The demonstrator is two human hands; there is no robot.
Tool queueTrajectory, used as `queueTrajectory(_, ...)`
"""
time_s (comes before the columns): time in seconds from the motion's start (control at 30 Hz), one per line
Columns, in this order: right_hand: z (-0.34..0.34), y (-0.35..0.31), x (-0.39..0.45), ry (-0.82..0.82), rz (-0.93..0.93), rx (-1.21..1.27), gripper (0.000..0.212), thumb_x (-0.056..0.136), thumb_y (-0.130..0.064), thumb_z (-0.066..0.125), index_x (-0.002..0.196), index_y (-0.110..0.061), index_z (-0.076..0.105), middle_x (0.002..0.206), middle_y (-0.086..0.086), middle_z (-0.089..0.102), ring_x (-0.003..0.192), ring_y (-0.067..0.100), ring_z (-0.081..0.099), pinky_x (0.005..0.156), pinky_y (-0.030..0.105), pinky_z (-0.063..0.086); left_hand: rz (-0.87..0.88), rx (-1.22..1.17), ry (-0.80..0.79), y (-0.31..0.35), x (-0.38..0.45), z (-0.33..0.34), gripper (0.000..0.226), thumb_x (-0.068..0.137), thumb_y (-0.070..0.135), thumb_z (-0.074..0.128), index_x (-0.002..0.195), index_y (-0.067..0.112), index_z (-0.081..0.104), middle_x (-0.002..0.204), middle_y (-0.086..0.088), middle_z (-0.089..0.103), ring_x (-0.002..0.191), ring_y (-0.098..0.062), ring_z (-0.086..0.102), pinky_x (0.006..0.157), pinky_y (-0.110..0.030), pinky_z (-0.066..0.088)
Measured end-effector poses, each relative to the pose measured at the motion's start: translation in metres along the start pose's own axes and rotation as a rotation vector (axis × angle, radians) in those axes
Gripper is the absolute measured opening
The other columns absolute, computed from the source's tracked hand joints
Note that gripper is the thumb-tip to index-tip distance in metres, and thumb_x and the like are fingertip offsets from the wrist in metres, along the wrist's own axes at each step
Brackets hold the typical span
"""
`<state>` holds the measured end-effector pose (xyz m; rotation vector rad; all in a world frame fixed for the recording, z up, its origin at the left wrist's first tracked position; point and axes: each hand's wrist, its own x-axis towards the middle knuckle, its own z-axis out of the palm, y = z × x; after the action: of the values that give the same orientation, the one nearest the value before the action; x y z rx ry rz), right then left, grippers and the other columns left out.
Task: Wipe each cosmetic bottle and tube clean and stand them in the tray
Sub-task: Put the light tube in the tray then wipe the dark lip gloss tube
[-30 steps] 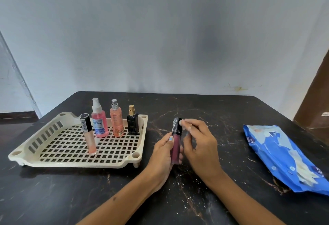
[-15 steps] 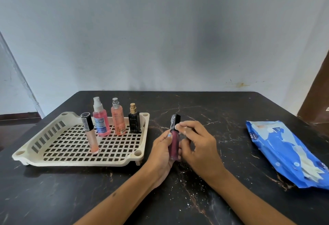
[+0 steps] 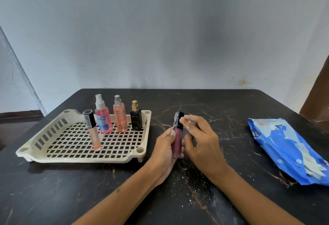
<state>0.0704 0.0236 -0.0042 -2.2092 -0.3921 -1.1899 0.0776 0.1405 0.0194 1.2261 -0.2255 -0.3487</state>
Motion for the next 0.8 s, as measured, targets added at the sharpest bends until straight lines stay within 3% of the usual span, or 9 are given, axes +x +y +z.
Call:
queueTrajectory(0.13,0.000,0.000,-0.001,-0.008,-0.044,0.028,0.034,0.086,-0.007,0.045,0.103,0.003,0.072,0.108,0.009,0.065,0.100,0.011,0.060,0.086,0.020,0.052,-0.006,-0.014,0.005,0.002,0.000,-0.002,0.033,0.101,0.013,0.026,0.098,0.009,0.059,0.062,-0.003,0.056,0.050,-0.009,0.050,0.048,-0.020,0.041)
queueTrajectory(0.27,0.000,0.001,0.001,0.015,0.038,0.003,0.038,0.085,-0.003,0.046,0.116,0.004,0.066,0.117,0.010,0.060,0.103,0.016,0.061,0.085,0.027,0.055,0.001,0.042,-0.009,0.000,-0.002,0.001,0.032,0.102,0.015,0.027,0.100,0.011,0.059,0.062,-0.001,0.057,0.052,-0.009,0.050,0.052,-0.022,0.041)
queueTrajectory(0.4,-0.002,-0.004,0.000,0.034,-0.036,0.055,0.035,0.083,-0.008,0.046,0.104,0.002,0.072,0.107,0.007,0.066,0.099,0.009,0.060,0.089,0.013,0.048,0.029,0.023,-0.014,0.002,-0.002,0.000,0.031,0.100,0.013,0.029,0.103,0.009,0.060,0.079,-0.010,0.059,0.066,-0.016,0.055,0.055,-0.025,0.047)
queueTrajectory(0.53,-0.002,0.000,0.000,0.041,0.047,0.020,0.042,0.086,-0.011,0.042,0.119,0.002,0.065,0.116,0.008,0.061,0.104,0.010,0.058,0.092,0.014,0.046,0.040,0.065,-0.050,0.000,-0.004,0.000,0.028,0.100,0.014,0.034,0.107,0.013,0.061,0.081,-0.006,0.064,0.066,-0.012,0.059,0.057,-0.024,0.047)
queueTrajectory(0.6,-0.004,0.001,0.002,0.045,0.030,0.005,0.042,0.087,-0.010,0.041,0.120,0.002,0.065,0.117,0.008,0.061,0.105,0.011,0.058,0.094,0.013,0.045,0.054,0.083,-0.048,-0.001,-0.004,0.000,0.024,0.099,0.013,0.040,0.110,0.014,0.061,0.084,-0.004,0.067,0.070,-0.011,0.063,0.062,-0.028,0.050)
queueTrajectory(0.73,-0.009,0.001,0.002,0.108,-0.031,0.011,0.033,0.086,-0.003,0.044,0.104,0.002,0.072,0.104,0.010,0.066,0.099,0.010,0.060,0.090,0.013,0.048,0.097,0.028,0.033,0.001,-0.005,-0.005,0.023,0.092,0.011,0.054,0.113,0.009,0.062,0.101,-0.016,0.069,0.085,-0.020,0.067,0.073,-0.041,0.056)
queueTrajectory(0.8,-0.011,0.002,0.003,0.141,-0.023,0.002,0.034,0.085,0.005,0.047,0.109,0.001,0.070,0.107,0.010,0.065,0.101,0.009,0.059,0.090,0.012,0.047,0.123,0.006,0.042,0.002,-0.006,-0.006,0.019,0.088,0.008,0.059,0.105,0.012,0.065,0.092,-0.012,0.072,0.079,-0.019,0.069,0.070,-0.042,0.058)
